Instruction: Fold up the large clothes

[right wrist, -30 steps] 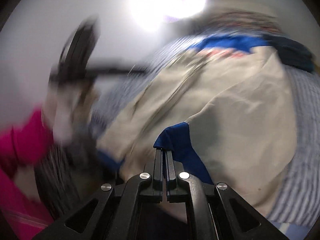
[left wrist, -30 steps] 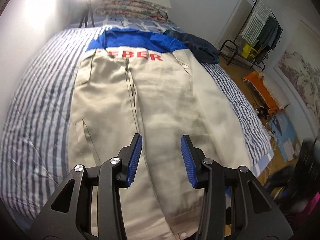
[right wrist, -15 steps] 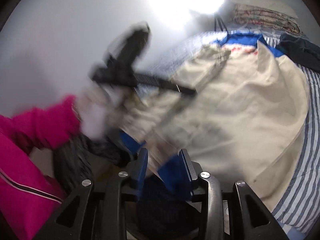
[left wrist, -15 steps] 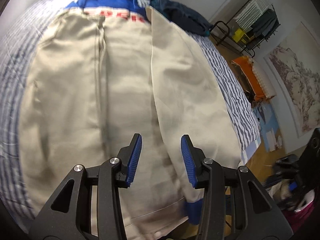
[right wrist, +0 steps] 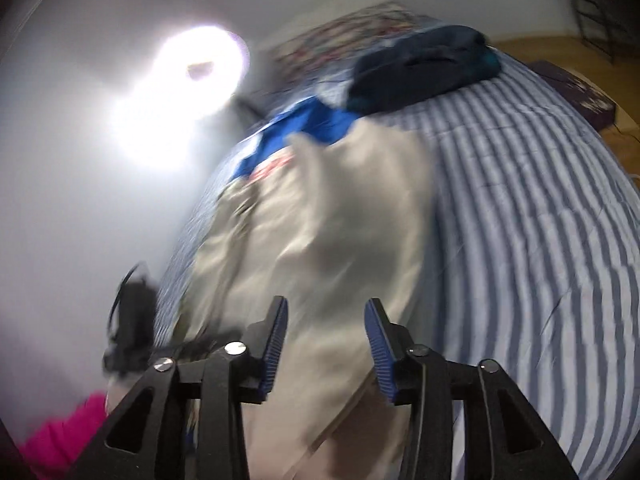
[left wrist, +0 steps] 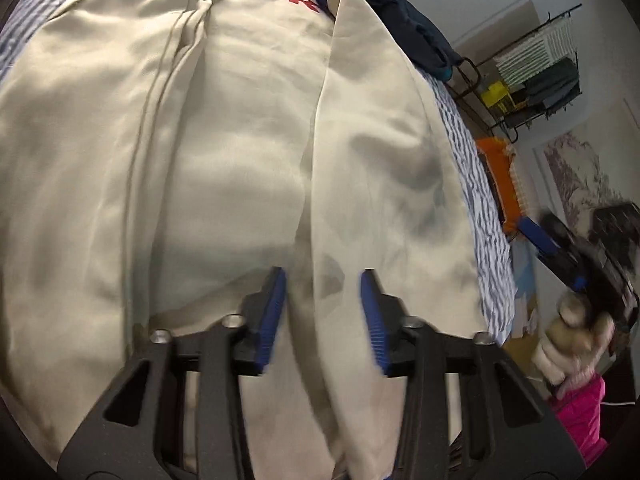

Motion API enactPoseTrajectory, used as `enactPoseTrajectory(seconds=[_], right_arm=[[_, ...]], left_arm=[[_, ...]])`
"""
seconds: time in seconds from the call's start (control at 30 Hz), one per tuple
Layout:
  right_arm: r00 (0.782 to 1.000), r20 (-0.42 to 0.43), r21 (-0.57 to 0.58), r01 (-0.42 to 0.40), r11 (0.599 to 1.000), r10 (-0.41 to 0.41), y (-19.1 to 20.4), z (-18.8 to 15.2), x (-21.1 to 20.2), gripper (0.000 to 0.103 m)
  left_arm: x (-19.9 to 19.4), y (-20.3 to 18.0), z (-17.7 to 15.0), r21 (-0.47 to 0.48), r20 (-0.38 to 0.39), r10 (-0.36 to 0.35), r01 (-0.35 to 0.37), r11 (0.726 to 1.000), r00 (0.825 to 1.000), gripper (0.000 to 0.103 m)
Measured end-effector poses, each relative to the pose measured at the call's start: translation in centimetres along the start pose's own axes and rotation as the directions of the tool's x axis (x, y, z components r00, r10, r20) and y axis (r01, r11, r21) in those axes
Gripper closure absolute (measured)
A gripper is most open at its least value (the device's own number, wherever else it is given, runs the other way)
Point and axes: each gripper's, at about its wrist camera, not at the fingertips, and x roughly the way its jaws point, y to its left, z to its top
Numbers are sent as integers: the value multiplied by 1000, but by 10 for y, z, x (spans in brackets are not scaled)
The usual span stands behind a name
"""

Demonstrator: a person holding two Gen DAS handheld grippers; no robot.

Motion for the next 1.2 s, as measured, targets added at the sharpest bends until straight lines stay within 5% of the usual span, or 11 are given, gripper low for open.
enactPoseTrajectory(seconds=[0.03,0.23,0.4,0.47,0.6,0.63,0.67,0.87,0.93,1.03,1.2], right_arm=[[1000,5,16,17,1000,-17,-6,11,5,54],[988,-8,68,153,986,-153,-41,62,56,58],[982,-41,51,188,981,-186,-51,83,91,78],[981,-32,19,194,981,-194,-47,91,99,103],[967,-12,-99,254,962,-256,-25,106,105,101],[964,3,-131,263,956,-265,-19,108,101,93],[959,18,-160,282,946,-283,-12,113,98,69],[973,30,-249,227,941,-227,9,146,122,50],[961,5,-282,267,921,-277,12,157,145,51],[942,-39,-316,306,898,-334,10,169,178,93],[904,-41,-284,398,872,-426,0,176,206,89]], left_arm=[[3,-2,2,8,-9,1,-1,1000,1000,99],[-2,-15,-4,72,36,25,-28,997,999,103],[-18,-26,-29,136,74,58,-68,988,996,103],[-15,-24,-31,147,71,82,-91,985,994,103],[-12,-15,-25,103,37,78,-81,991,996,103],[-15,-14,-23,97,32,79,-82,992,996,103],[-23,-15,-21,106,41,90,-94,990,995,103],[-61,-18,-12,156,79,91,-103,982,993,103],[-68,-13,-9,138,89,73,-85,987,993,103],[-69,-10,-6,125,85,53,-64,990,995,103],[-63,-12,-8,130,55,35,-41,991,998,98]])
